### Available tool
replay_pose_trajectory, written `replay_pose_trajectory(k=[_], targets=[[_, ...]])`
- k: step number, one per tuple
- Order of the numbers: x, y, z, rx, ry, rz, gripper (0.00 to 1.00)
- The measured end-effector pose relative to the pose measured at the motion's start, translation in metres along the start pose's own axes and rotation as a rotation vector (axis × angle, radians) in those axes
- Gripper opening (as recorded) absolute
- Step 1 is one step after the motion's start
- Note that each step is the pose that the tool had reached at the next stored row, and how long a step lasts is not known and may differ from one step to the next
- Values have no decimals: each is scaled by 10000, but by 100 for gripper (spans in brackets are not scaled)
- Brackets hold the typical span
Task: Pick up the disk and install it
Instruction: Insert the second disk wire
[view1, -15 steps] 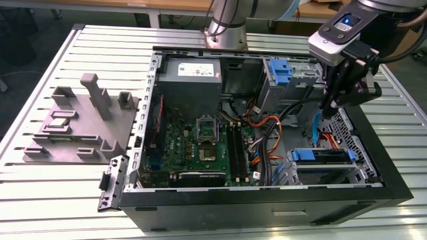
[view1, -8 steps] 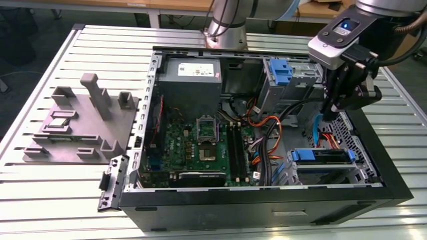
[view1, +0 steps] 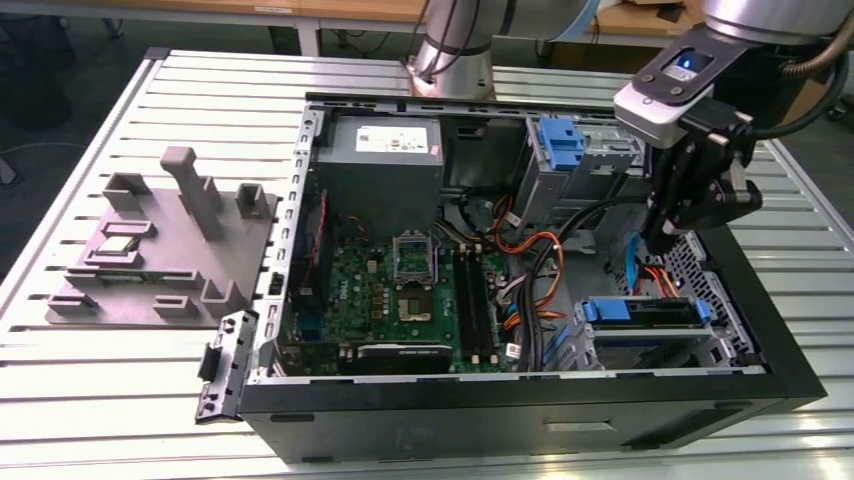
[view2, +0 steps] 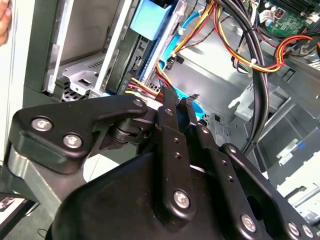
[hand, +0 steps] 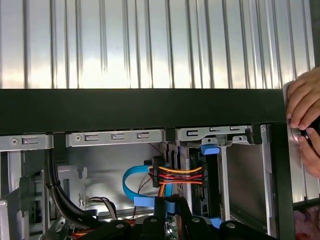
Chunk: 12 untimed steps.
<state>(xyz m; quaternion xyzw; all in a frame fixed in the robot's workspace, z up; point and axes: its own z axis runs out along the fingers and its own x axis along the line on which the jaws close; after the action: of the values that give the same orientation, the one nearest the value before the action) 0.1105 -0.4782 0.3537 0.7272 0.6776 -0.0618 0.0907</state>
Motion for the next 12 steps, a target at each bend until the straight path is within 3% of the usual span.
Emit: replay_pose_trajectory(k=[2, 4, 6, 12], targets=[[8, 1, 35, 0, -3, 1, 24], [11, 1, 50, -3, -49, -1, 16], [11, 1, 51, -6, -83, -2, 16], [5, -17, 58, -30, -79, -2, 16]])
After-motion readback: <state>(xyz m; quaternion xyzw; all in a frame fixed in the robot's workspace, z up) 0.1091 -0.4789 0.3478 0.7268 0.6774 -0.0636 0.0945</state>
